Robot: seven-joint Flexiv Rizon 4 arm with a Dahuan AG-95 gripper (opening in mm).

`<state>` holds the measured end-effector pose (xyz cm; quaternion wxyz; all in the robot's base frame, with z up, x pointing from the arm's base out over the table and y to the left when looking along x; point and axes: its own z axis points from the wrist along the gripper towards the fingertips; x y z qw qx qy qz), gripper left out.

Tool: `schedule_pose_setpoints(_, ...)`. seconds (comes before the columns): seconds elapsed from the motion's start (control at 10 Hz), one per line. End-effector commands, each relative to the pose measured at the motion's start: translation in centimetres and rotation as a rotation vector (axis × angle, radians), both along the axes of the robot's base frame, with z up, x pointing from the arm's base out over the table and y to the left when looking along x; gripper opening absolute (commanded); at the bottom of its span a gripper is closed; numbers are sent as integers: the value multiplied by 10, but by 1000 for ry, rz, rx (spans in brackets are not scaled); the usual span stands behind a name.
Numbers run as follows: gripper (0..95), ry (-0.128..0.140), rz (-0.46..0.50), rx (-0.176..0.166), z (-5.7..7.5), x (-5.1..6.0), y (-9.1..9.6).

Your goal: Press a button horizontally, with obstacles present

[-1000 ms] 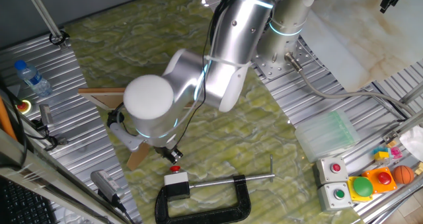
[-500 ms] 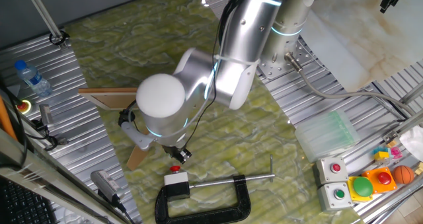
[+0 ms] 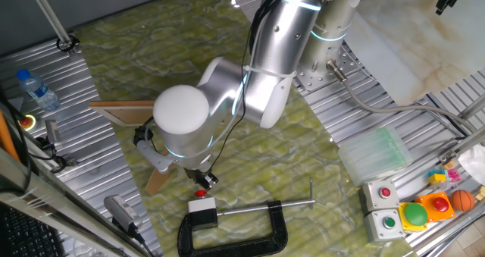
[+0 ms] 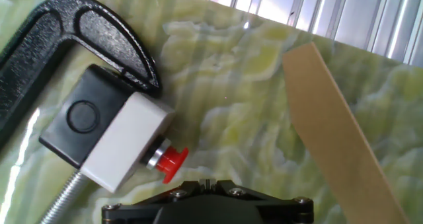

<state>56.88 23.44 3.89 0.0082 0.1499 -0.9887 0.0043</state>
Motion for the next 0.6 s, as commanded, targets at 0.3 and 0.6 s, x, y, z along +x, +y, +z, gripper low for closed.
schedule_pose_setpoints(0.3, 0, -5, -8, 24, -1, 2, 2)
schedule_pose_setpoints(0.6, 0, -2, -10, 26, 1, 5, 5)
